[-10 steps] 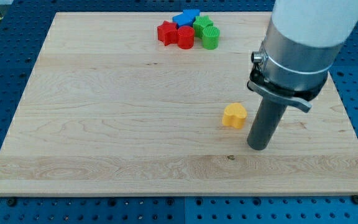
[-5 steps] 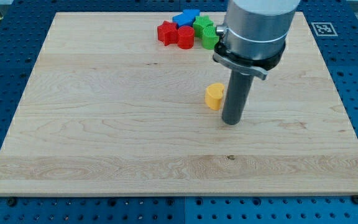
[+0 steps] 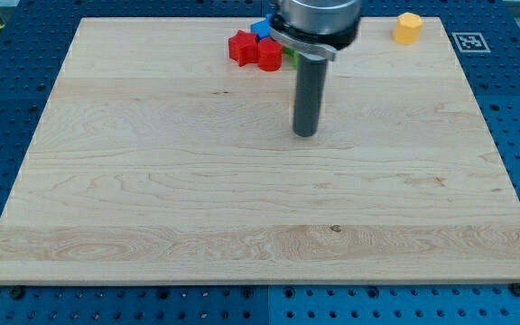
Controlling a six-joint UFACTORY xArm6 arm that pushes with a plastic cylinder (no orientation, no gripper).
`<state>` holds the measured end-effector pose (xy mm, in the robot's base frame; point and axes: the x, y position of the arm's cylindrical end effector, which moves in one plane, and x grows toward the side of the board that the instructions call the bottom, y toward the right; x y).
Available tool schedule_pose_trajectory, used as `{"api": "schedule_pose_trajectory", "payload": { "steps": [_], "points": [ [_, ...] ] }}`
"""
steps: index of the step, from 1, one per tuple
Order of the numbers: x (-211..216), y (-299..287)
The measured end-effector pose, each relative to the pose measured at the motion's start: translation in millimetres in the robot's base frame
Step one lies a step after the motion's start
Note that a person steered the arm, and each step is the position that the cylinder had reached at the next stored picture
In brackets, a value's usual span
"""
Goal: Move the yellow heart into the group of blocks at top center
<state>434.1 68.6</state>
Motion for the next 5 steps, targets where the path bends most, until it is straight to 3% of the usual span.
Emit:
{"api": "schedule_pose_trajectory", "payload": {
  "steps": [1, 4, 5],
  "points": [
    [-24, 35],
    [-97, -4],
    [-64, -4]
  ]
}}
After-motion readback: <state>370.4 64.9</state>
